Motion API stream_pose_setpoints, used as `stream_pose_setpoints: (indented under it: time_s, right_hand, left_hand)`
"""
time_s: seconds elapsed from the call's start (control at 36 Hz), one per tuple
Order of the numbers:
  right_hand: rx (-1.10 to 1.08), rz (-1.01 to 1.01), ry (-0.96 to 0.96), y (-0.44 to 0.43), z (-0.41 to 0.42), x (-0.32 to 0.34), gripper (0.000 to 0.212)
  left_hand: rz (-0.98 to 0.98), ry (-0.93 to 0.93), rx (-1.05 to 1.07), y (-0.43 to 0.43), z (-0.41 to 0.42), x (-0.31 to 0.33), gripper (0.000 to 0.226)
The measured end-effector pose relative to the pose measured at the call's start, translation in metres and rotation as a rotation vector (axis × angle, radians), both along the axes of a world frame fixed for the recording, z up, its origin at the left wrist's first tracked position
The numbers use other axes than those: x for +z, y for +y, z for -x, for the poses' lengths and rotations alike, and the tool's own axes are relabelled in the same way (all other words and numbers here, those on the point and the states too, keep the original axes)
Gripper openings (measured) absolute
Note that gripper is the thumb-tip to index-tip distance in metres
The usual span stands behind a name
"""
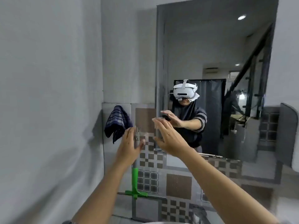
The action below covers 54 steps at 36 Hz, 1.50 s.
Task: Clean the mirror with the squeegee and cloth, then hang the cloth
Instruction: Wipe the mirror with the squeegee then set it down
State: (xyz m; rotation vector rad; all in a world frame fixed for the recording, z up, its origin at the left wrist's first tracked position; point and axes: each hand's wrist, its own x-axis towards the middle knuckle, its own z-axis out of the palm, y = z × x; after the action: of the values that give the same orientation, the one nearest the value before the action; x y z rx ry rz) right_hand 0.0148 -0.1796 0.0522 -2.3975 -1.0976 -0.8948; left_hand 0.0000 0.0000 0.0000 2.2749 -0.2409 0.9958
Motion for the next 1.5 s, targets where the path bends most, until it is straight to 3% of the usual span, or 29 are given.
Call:
stream_pose_setpoints:
  time_s: [0.36, 0.53, 0.69, 0.78, 1.22, 1.5]
  right_hand:
    - [0.158, 0.248, 0.159, 0.051, -0.061, -0.094, 0.055]
    - [0.214, 0.346, -0.005, 0.063, -0.084, -0.112, 0.055]
    - [0.244, 0.463, -0.196, 0.07, -0.094, -0.121, 0.051]
    - [0.227, 0.497, -0.289, 0.074, -0.096, -0.121, 0.047]
    - [0.212, 0.443, -0.403, 0.076, -0.061, -0.086, 0.032]
    - [0.053, 0.331, -0.282, 0.012, -0.007, -0.044, 0.023]
  left_hand:
    - [0.386, 0.382, -0.049, 0.018, -0.023, -0.139, 0.068]
    - [0.535, 0.424, -0.121, 0.014, -0.04, -0.162, 0.046]
    - [0.631, 0.395, -0.148, 0.014, -0.045, -0.167, 0.043]
    - [0.622, 0.39, -0.164, 0.019, -0.043, -0.165, 0.04]
    - [0.521, 0.291, -0.161, 0.03, 0.006, -0.131, 0.039]
    - [0.213, 0.119, -0.176, 0.017, 0.043, -0.065, 0.042]
